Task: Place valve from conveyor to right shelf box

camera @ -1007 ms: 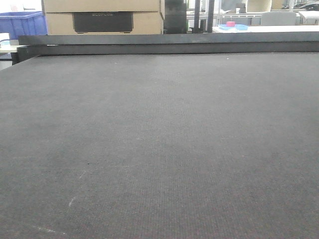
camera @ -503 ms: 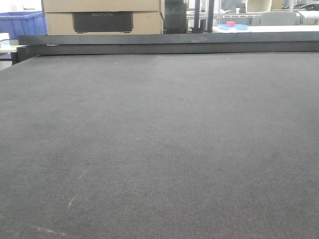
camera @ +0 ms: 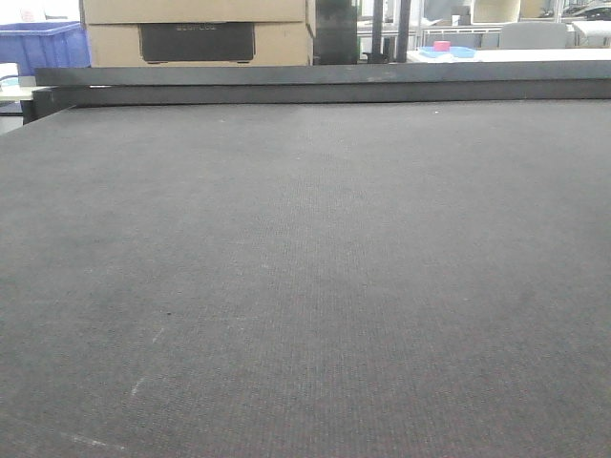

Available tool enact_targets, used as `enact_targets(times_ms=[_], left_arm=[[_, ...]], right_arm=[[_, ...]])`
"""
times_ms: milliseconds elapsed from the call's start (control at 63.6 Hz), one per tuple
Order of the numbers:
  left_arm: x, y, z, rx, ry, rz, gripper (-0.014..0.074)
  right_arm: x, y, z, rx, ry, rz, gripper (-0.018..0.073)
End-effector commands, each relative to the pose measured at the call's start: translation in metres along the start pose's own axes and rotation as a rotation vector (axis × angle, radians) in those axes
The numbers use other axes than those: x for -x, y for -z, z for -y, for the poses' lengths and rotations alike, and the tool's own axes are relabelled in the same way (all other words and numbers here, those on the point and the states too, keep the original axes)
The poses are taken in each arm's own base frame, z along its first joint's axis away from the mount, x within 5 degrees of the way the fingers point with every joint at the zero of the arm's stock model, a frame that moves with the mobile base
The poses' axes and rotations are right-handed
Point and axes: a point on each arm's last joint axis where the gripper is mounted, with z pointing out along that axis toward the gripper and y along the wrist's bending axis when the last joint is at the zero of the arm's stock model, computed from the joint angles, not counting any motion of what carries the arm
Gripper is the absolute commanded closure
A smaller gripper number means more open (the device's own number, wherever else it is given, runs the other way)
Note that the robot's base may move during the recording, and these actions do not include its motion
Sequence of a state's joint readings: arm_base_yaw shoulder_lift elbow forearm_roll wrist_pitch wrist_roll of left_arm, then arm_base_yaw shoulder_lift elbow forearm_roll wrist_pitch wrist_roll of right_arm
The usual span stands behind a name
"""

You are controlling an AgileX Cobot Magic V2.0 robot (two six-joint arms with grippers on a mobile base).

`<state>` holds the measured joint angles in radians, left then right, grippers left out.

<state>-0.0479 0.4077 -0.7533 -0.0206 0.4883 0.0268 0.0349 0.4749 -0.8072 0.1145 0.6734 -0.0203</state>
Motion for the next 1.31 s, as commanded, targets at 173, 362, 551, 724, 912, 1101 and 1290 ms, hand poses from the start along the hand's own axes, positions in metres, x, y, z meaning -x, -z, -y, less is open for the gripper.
enact_targets(times_ms=[173, 362, 551, 724, 912, 1101, 1290], left_arm=[[0.0075, 0.0029, -0.0003, 0.005, 0.004, 0.072, 0.0707], [0.0075, 0.0029, -0.0003, 0.005, 0.004, 0.072, 0.0707], [0.0075, 0.0029, -0.0003, 0.005, 0.004, 0.072, 0.0707], [0.0075, 0.0029, -0.0003, 0.005, 0.004, 0.072, 0.0707], [0.0075, 0.0029, -0.0003, 0.005, 0.004, 0.072, 0.0707], [0.0075, 0.0029, -0.0003, 0.005, 0.004, 0.072, 0.0707], [0.0075, 0.0029, -0.0003, 0.005, 0.004, 0.072, 0.0707]], right_arm=[[0.0095, 0.0048, 0.0002, -0.008, 0.013, 0.099, 0.0721], [0.0095, 0.0048, 0.0002, -0.008, 0.013, 0.099, 0.0721], [0.0095, 0.0048, 0.0002, -0.008, 0.013, 0.099, 0.0721], [0.0097, 0.0049, 0.0002, -0.008, 0.013, 0.101, 0.0721], [0.0098, 0.0049, 0.0002, -0.008, 0.013, 0.103, 0.0721], [0.0098, 0.0049, 0.0002, -0.008, 0.013, 0.103, 0.0721], [0.0098, 0.0049, 0.0002, -0.008, 0.013, 0.103, 0.0721]])
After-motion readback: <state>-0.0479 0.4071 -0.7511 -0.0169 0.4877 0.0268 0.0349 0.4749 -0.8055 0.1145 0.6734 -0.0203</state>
